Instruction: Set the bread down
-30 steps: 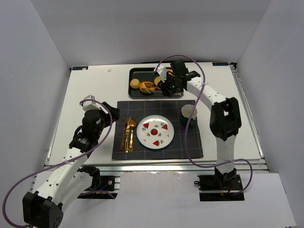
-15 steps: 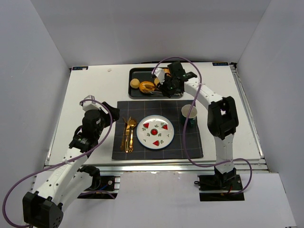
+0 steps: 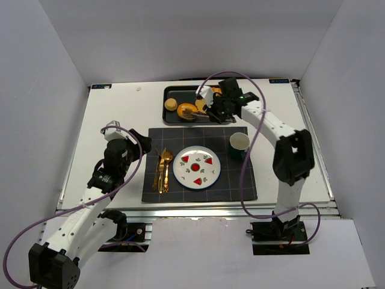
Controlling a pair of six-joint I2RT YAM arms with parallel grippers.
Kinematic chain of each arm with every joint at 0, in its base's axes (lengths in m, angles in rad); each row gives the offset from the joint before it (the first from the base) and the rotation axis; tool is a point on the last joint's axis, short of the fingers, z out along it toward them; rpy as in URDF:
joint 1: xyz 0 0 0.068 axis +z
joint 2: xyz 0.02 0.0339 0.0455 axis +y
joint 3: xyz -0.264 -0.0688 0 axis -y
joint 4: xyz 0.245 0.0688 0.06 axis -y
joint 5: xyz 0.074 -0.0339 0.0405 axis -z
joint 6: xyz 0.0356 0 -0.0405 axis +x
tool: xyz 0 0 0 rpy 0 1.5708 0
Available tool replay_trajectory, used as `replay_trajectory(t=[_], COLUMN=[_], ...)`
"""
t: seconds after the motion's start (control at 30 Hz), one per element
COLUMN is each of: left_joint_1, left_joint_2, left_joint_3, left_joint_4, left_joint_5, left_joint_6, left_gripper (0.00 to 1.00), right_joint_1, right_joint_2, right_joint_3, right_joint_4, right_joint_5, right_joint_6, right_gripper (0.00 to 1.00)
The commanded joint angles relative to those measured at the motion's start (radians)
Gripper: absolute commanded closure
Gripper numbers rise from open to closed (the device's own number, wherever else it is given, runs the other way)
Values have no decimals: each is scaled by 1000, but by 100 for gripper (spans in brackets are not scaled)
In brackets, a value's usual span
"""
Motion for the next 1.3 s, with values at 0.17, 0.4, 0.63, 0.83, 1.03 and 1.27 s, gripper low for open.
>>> replay_trajectory(t=[0.17,0.4,0.63,0.83,1.03,1.27], left_joint_1=[7,7,7,7,7,7], left_joint_2=[7,24,53,58,41,36], left_joint_3=[15,12,15,20,8,-5], left_joint_4=[31,57,83,84,83,89], left_joint_5=[7,16,31,33,24,27], left_joint_6=[0,3,5,8,5,3], left_gripper=[18,18,18,18,18,18], right_joint_1=[-15,-17,-15,-15,-14,-14], right_joint_2=[-419,-637,-714,-729,-694,-546], right_joint_3=[-291,-596,-689,-638,-563,-481], right_joint_4=[-27,-162,-182,-176,-190,150], right_joint_5=[-283,-363,-363,-411,-440,-309], right_joint_6=[-74,-265,-280,-260,-240,52], right_gripper=[94,94,69,53,52,77])
